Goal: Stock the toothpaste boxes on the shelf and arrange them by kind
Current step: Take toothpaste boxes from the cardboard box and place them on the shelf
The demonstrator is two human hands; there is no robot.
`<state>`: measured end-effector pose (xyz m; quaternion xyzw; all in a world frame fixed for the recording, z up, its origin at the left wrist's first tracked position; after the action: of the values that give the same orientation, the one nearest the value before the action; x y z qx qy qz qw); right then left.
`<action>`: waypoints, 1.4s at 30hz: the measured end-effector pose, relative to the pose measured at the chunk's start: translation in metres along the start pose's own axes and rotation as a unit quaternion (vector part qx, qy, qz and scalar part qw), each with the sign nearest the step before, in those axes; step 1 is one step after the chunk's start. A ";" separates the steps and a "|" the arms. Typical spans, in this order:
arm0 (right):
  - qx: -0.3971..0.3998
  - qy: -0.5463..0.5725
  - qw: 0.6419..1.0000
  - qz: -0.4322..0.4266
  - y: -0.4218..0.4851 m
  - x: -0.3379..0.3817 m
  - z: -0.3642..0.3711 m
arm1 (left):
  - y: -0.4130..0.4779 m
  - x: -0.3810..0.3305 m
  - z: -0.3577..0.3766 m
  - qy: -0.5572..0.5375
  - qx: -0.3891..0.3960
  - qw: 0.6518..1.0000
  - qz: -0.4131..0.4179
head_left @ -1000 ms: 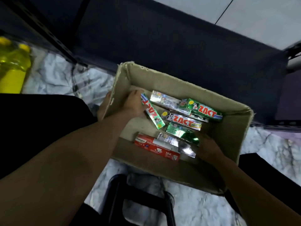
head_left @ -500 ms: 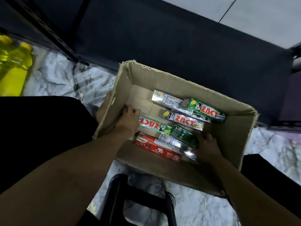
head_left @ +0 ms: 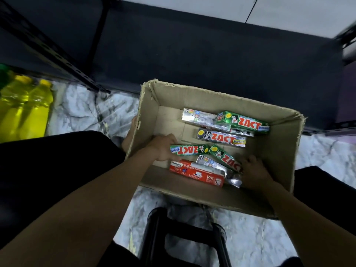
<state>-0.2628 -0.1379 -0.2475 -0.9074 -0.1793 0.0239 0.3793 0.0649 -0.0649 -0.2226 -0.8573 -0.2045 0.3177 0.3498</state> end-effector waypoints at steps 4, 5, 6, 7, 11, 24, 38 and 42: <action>-0.022 0.045 0.999 0.011 -0.006 0.003 0.011 | -0.014 -0.005 0.002 -0.141 -0.041 0.989 -0.022; -0.021 0.073 0.997 0.014 -0.006 0.004 0.013 | -0.016 -0.004 0.004 -0.165 -0.052 0.984 -0.032; -0.020 0.090 0.996 0.018 -0.007 0.005 0.015 | -0.018 -0.003 0.005 -0.184 -0.057 0.980 -0.042; -0.029 0.096 0.995 0.017 -0.006 0.005 0.017 | -0.019 -0.003 0.007 -0.200 -0.053 0.977 -0.050; -0.047 0.078 0.996 0.012 -0.007 0.004 0.016 | -0.026 -0.004 0.006 -0.246 -0.024 0.966 -0.080; -0.151 0.058 0.983 -0.081 -0.029 0.021 -0.034 | -0.054 -0.019 -0.023 -0.282 -0.135 0.949 -0.035; -0.375 0.109 0.884 -0.259 -0.195 0.070 -0.253 | -0.227 -0.080 -0.154 -0.331 -0.349 0.853 0.202; -0.427 0.124 0.849 -0.285 -0.258 0.094 -0.313 | -0.295 -0.101 -0.195 -0.364 -0.407 0.797 0.259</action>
<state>-0.1983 -0.1514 0.1642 -0.8845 -0.3741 -0.2764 -0.0361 0.0885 -0.0161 0.1413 -0.7628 -0.1977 0.5726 -0.2265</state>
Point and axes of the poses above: each hand's wrist, its own y-axis towards the middle knuckle, its own z-axis out of the palm, x = y × z, the point moved 3 cm from there along y, towards the middle knuckle, and after that the axes turned 5 degrees about -x, right-handed, at the moved point
